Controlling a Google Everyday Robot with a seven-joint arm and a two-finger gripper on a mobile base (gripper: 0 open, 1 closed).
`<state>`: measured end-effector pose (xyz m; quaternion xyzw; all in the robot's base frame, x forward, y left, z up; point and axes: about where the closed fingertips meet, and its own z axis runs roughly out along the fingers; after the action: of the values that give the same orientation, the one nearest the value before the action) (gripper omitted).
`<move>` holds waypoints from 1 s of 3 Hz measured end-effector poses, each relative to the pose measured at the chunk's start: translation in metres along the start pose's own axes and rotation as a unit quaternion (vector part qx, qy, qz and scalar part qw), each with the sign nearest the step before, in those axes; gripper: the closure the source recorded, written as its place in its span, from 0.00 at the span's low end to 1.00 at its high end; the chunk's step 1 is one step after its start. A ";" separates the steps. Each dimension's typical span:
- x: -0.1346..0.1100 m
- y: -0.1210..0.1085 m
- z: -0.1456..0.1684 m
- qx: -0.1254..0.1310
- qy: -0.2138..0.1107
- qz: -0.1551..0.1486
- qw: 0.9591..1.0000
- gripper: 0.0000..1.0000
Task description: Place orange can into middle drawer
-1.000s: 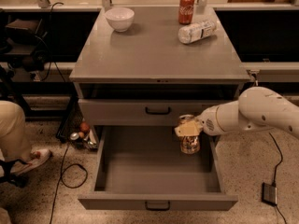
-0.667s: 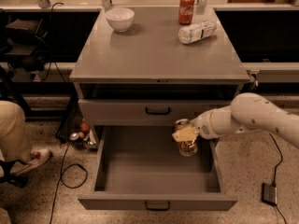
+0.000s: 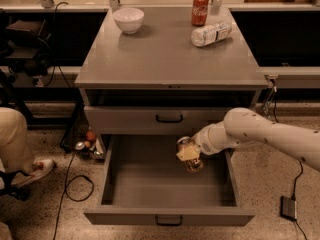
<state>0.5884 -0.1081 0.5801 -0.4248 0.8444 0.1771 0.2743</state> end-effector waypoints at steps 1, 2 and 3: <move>0.025 0.009 0.039 0.006 0.041 -0.020 0.999 1.00; 0.049 0.021 0.073 0.006 0.074 -0.021 0.997 1.00; 0.062 0.030 0.097 0.001 0.093 -0.020 0.995 1.00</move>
Offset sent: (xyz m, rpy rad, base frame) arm -0.0230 0.0211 -0.1052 -0.1762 0.0672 0.0315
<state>0.5645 -0.0774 0.4678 -0.4561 0.8576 0.1303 0.1987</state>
